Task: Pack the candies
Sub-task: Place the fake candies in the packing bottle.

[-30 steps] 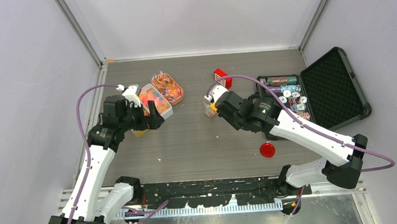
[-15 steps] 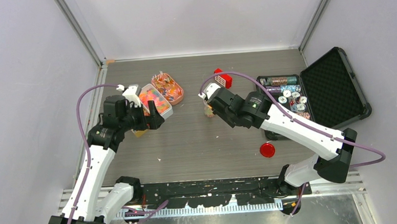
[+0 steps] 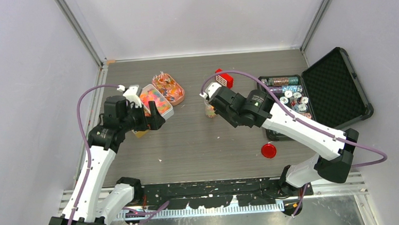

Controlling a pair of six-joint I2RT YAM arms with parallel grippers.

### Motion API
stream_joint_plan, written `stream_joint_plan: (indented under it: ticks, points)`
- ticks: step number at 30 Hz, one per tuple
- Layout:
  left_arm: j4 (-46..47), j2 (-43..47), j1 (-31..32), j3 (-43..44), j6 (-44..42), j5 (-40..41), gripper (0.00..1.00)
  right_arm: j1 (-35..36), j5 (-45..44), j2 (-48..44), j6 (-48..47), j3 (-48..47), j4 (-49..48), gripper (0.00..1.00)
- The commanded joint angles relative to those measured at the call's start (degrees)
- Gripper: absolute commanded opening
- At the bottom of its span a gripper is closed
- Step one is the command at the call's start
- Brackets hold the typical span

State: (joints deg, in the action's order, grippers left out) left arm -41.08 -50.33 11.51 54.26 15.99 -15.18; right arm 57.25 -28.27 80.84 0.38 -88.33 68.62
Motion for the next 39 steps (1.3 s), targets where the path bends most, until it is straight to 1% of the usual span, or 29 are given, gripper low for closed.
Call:
stream_joint_plan:
  ticks: [1,17,26,37,39]
  points:
    - [0.7,0.5,0.1,0.0,-0.7,-0.6,1.0,-0.1,-0.7,0.5,0.1,-3.8,1.6,0.0]
    - [0.5,0.8,0.2,0.0,-0.7,-0.4,1.0,-0.1,-1.7,7.6,-1.6,-11.4,8.9,0.0]
    - [0.4,0.8,0.2,0.0,-0.8,0.0,1.0,-0.1,-2.2,9.4,-3.2,-16.9,11.4,0.0]
    - [0.1,0.7,0.2,0.0,-0.8,0.8,1.0,-0.1,-2.4,11.3,-5.5,-19.8,14.9,0.0]
    - [0.2,0.6,0.2,0.0,-0.8,1.0,1.0,-0.1,-3.6,12.0,-5.7,-20.3,15.9,0.0]
